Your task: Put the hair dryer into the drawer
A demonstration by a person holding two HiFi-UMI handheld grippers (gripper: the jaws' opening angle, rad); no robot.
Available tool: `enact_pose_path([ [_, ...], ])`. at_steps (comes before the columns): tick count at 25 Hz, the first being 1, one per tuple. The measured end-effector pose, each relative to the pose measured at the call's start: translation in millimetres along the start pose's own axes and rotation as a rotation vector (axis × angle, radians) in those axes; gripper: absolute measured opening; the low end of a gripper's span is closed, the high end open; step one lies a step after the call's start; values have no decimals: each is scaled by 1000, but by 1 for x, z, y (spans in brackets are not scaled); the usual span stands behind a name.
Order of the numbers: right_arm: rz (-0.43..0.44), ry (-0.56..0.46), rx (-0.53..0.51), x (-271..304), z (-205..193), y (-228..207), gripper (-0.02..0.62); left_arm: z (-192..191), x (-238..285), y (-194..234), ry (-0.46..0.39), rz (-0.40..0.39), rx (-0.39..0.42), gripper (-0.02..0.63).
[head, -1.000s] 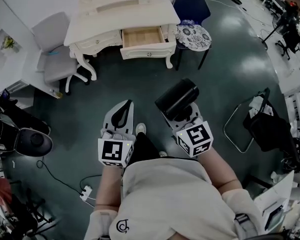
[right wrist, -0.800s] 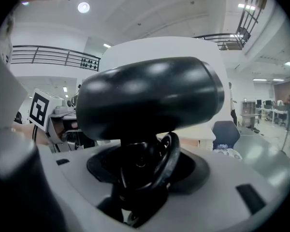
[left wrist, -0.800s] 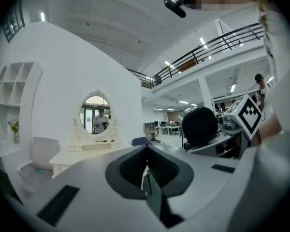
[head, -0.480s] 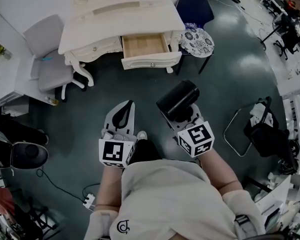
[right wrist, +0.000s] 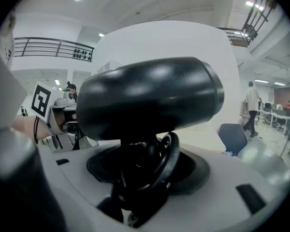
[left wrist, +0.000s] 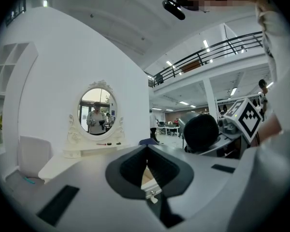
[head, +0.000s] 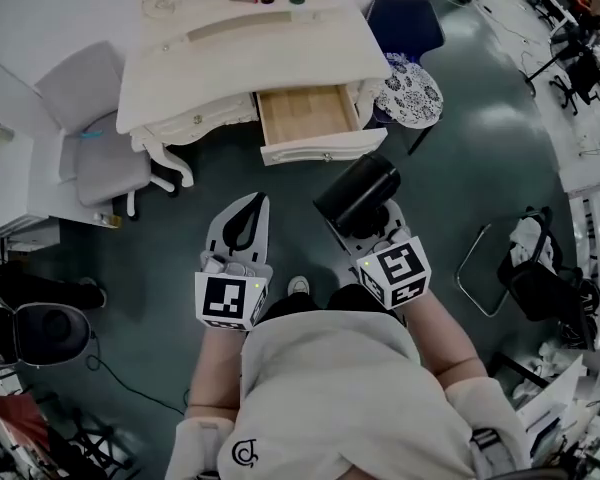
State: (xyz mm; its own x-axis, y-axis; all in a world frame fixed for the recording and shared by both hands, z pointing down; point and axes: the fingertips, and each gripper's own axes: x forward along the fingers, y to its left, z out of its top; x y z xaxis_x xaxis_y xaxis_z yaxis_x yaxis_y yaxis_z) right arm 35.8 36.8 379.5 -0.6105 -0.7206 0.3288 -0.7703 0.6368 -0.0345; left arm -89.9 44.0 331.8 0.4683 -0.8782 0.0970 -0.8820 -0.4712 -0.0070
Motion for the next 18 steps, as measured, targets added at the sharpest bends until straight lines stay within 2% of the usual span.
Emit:
enact_pose_path([
  [8,52,34,-13,68,8,-39,252,-2,59,33,28,24,21,14],
  [18,193,70,-74,152,21,-125,252,2,163,69,15,151,11,14],
])
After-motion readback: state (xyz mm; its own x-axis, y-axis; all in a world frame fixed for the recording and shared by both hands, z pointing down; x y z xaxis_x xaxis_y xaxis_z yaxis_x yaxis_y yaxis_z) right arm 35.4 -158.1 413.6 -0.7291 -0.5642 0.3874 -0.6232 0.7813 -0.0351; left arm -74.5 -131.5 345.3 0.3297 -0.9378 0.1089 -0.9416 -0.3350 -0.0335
